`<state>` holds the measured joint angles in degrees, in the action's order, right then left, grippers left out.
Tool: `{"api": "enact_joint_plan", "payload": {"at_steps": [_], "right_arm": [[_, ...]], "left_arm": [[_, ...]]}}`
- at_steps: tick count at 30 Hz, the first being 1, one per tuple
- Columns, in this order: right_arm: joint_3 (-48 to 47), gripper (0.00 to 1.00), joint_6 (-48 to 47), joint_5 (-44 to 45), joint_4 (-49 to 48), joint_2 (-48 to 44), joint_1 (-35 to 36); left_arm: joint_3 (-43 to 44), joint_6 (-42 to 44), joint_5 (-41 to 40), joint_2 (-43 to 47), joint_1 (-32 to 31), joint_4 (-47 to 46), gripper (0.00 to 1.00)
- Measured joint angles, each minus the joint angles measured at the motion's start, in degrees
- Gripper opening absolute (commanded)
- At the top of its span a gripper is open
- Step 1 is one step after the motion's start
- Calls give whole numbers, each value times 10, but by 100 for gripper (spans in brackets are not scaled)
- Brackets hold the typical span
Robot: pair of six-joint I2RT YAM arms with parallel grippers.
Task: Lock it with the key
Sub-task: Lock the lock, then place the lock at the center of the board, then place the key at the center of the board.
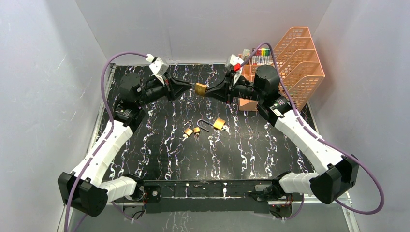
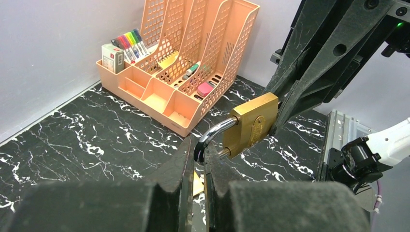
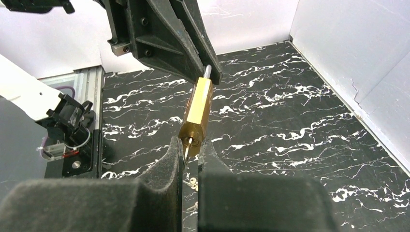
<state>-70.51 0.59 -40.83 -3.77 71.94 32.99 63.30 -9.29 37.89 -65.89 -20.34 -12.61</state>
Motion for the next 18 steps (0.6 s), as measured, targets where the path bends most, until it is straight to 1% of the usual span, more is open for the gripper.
{"api": "enact_joint_plan", "payload": {"at_steps": [5, 6, 8, 11, 14, 18], "right_arm": [[0, 0, -31, 5, 27, -1, 1], [0, 0, -41, 3, 50, -6, -2], [0, 0, -53, -9, 97, -19, -14], [-3, 0, -73, -27, 144, -42, -18], [-7, 0, -87, -41, 170, -56, -17], [-7, 0, -90, -43, 175, -55, -17]], "left_arm": [[11, 16, 4, 0, 10, 34, 0], [14, 22, -10, 1, 20, 40, 0], [25, 36, -56, 1, 61, 48, 0], [44, 55, -125, -2, 114, 61, 0], [56, 69, -161, -3, 128, 74, 0], [77, 84, -166, -6, 130, 94, 0]]}}
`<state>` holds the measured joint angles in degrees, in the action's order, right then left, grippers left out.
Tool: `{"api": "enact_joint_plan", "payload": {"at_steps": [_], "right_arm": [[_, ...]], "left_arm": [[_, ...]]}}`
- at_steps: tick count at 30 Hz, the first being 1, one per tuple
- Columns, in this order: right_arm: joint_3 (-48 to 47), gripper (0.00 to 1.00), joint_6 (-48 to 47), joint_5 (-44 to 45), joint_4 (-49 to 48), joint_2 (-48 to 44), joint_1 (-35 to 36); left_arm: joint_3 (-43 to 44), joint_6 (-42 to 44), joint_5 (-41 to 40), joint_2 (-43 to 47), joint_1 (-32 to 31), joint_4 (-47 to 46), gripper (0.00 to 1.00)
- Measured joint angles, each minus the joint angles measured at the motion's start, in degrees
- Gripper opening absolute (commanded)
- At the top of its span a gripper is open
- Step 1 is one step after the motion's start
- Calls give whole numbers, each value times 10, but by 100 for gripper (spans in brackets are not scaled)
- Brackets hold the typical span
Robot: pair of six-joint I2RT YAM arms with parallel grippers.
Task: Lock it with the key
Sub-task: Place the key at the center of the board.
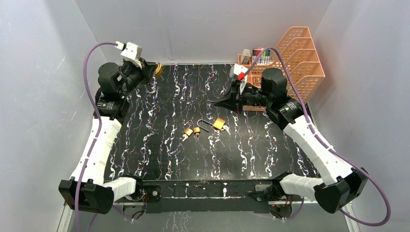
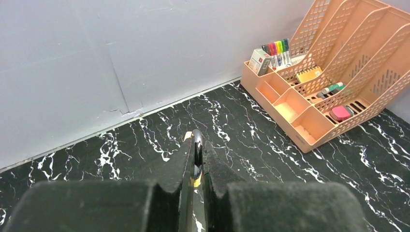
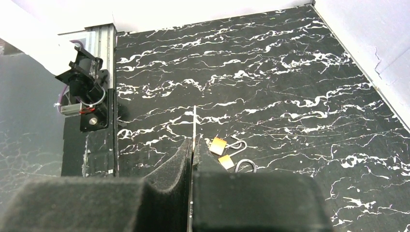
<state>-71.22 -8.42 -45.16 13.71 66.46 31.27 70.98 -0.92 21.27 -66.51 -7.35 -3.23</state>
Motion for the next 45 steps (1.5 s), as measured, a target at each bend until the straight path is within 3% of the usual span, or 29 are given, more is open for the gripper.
{"api": "enact_joint_plan", "payload": {"at_steps": [8, 13, 19, 31, 36, 45], "right_arm": [[-26, 0, 49, 62, -47, 99, 2], [-67, 0, 81, 164, -79, 206, 20], [-195, 0, 86, 225, -70, 354, 35], [-475, 0, 95, 258, -61, 672, 44], [-541, 0, 119, 259, -65, 753, 44], [-589, 0, 144, 253, -112, 812, 44]], "left_arm": [[16, 58, -33, -26, -4, 72, 0], [1, 69, -80, -52, -4, 79, 0], [-58, 65, -112, -89, -3, 22, 0], [-59, 49, -123, -233, -3, -151, 0], [-17, 31, -117, -348, -3, -191, 0], [60, -9, -102, -516, -3, -241, 0]]}}
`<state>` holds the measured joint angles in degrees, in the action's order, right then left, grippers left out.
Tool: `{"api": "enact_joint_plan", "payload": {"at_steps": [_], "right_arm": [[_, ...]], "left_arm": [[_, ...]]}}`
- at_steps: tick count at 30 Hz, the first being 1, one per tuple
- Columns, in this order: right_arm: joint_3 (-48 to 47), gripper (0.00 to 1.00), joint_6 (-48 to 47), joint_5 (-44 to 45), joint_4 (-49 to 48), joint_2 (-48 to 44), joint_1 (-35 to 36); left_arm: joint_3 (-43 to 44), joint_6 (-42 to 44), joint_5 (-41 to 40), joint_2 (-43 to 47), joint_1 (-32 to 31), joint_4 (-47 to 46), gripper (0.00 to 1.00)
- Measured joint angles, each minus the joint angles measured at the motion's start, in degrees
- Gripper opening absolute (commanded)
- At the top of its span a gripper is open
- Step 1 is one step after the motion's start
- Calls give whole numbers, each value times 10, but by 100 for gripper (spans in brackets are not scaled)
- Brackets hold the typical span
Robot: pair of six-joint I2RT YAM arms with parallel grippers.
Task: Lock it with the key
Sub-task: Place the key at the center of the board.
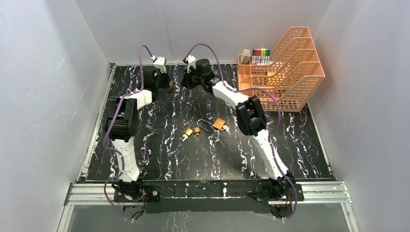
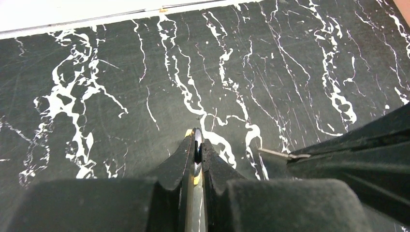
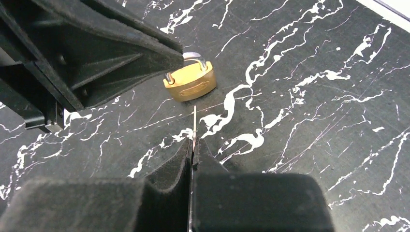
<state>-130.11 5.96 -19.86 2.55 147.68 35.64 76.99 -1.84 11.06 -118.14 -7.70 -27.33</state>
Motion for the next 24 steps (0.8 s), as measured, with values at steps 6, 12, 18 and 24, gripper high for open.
{"api": "enact_joint_plan", "payload": {"at_steps": [6, 12, 18, 24], "right_arm": [[-2, 0, 12, -3, -32, 34, 0], [-9, 0, 30, -4, -48, 71, -2], [-34, 2, 69, -5, -78, 102, -12], [-37, 20, 98, -6, -99, 103, -21]], "left_arm": [[20, -20, 10, -21, 0, -16, 0], [13, -29, 18, -21, 0, -35, 0], [11, -37, 19, -21, 0, -30, 0], [6, -42, 18, -21, 0, -25, 0]]}}
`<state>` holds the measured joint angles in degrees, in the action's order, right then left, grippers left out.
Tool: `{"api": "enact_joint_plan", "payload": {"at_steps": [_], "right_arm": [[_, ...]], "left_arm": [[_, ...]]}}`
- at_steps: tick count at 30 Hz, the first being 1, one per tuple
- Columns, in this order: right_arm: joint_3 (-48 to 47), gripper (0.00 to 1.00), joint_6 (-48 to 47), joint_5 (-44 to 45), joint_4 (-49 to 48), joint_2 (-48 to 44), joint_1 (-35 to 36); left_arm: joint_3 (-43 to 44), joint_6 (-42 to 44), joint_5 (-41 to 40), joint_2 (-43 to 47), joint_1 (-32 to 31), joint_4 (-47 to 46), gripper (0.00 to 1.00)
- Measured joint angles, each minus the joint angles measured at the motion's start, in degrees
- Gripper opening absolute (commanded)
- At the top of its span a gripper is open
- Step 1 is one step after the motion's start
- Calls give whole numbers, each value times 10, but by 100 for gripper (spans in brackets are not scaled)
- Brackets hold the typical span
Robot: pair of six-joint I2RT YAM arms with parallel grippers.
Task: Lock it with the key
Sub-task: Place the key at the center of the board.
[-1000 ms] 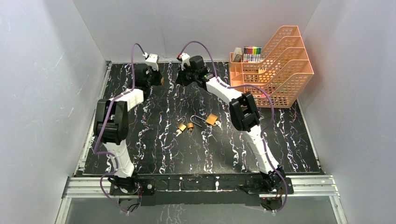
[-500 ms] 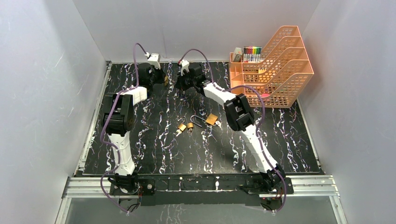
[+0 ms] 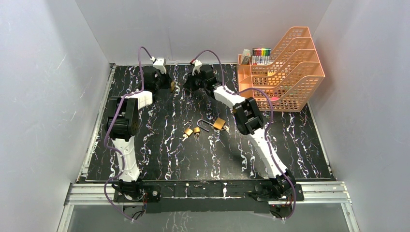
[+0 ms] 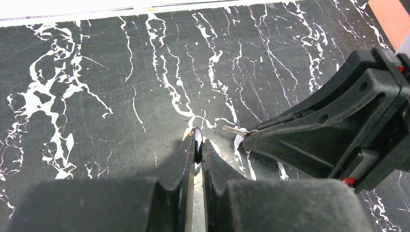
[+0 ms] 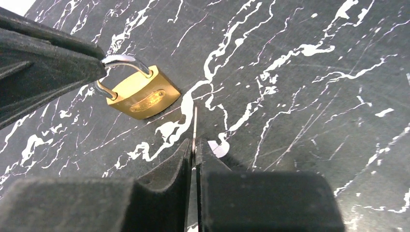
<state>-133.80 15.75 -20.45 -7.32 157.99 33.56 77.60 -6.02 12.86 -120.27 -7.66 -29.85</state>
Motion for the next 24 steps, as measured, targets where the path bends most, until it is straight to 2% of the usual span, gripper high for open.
{"api": "enact_joint_plan", "payload": {"at_steps": [3, 7, 12, 15, 19, 22, 24], "right_arm": [[0, 26, 9, -4, -7, 0, -4], [1, 30, 18, -9, -15, 0, -5], [11, 40, 33, -21, -23, 0, -4], [33, 48, 34, -23, -45, -3, -2], [119, 63, 17, -15, -67, -57, -1], [208, 66, -6, -2, -72, -120, 0], [268, 67, -23, 7, -73, -171, 0]], "left_arm": [[-4, -2, 0, 0, 0, -2, 0], [-4, -2, 0, 0, 0, -1, 2], [-6, 1, 1, 0, 0, -2, 43], [-9, 3, 0, 0, 0, -4, 53], [-9, 10, -1, 6, 0, 4, 59], [-7, 20, -2, 19, 0, 16, 62], [-5, 28, -3, 34, 0, 24, 70]]}}
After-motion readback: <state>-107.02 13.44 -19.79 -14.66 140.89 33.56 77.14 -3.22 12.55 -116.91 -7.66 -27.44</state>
